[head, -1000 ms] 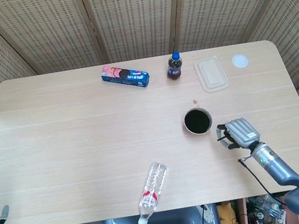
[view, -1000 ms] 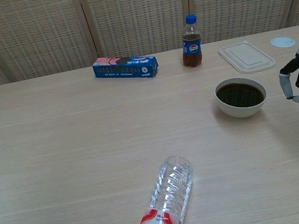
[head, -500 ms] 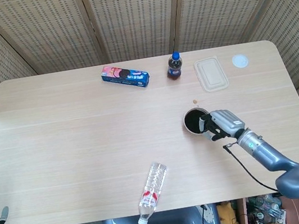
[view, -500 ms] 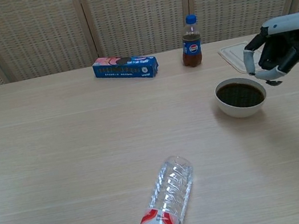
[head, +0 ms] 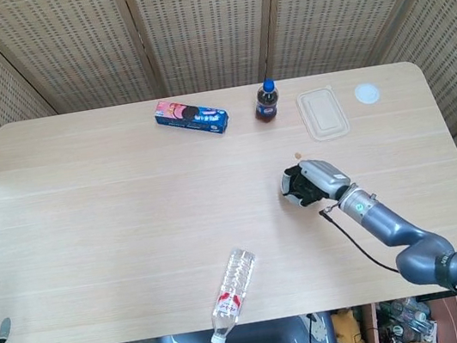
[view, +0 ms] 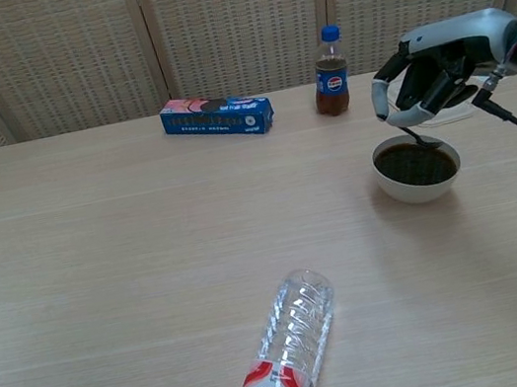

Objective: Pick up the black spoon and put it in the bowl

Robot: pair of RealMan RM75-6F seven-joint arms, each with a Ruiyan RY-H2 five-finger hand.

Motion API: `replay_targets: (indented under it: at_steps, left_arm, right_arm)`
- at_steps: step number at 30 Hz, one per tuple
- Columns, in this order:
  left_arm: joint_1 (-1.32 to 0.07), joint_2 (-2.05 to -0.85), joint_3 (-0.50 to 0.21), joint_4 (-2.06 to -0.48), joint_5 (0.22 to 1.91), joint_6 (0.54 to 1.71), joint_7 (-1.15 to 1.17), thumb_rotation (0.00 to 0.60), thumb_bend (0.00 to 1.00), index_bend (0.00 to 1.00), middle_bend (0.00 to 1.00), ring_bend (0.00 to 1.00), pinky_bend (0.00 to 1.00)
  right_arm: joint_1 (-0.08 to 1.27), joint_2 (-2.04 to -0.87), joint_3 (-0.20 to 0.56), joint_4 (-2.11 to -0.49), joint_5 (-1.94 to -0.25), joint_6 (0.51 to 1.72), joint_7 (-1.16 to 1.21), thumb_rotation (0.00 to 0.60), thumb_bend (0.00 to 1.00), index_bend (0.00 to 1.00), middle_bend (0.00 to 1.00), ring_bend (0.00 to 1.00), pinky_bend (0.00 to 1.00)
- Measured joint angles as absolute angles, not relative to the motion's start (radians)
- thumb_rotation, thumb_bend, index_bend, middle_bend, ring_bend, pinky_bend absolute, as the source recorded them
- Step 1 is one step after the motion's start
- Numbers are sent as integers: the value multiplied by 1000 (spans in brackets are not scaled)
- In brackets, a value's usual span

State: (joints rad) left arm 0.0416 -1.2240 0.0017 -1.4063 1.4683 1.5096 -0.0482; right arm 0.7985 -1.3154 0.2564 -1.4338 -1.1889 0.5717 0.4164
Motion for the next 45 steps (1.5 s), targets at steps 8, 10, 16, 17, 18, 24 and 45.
replay_targets:
  at_steps: [8, 10, 16, 17, 18, 24, 45]
  left_arm:
    - [46, -1224, 2, -1400, 1464, 1511, -54, 600, 364, 0, 0, 0, 0]
    - [46, -1223, 2, -1402, 1465, 1511, -54, 600, 364, 0, 0, 0, 0]
    - [46, -1221, 3, -1407, 1466, 1510, -50, 600, 365, 0, 0, 0, 0]
    - [46, -1221, 3, -1408, 1465, 1510, -49, 600, 364, 0, 0, 0, 0]
    - [46, -1221, 3, -1408, 1465, 1509, -48, 600, 364, 0, 0, 0, 0]
    - [47, -1218, 3, -1414, 1464, 1508, -43, 600, 365, 0, 0, 0, 0]
    - [52, -1216, 5, -1428, 1456, 1507, -23, 600, 364, 0, 0, 0, 0]
  right_arm:
    - [834, -1382, 263, -1349, -1132, 538, 410, 600, 908, 756, 951, 996, 1000]
    - [841, -1401, 263, -1326, -1123, 532, 407, 600, 909, 756, 951, 996, 1000]
    - [858, -1450, 260, -1266, -1101, 515, 401, 600, 908, 759, 951, 996, 1000]
    - [860, -1458, 259, -1255, -1098, 512, 399, 600, 908, 759, 951, 996, 1000]
    - [862, -1469, 257, -1241, -1095, 509, 398, 600, 909, 759, 951, 996, 1000]
    - [872, -1516, 246, -1176, -1083, 489, 389, 600, 908, 759, 951, 996, 1000]
    - [892, -1567, 239, -1014, -1084, 426, 370, 600, 909, 759, 951, 996, 1000]
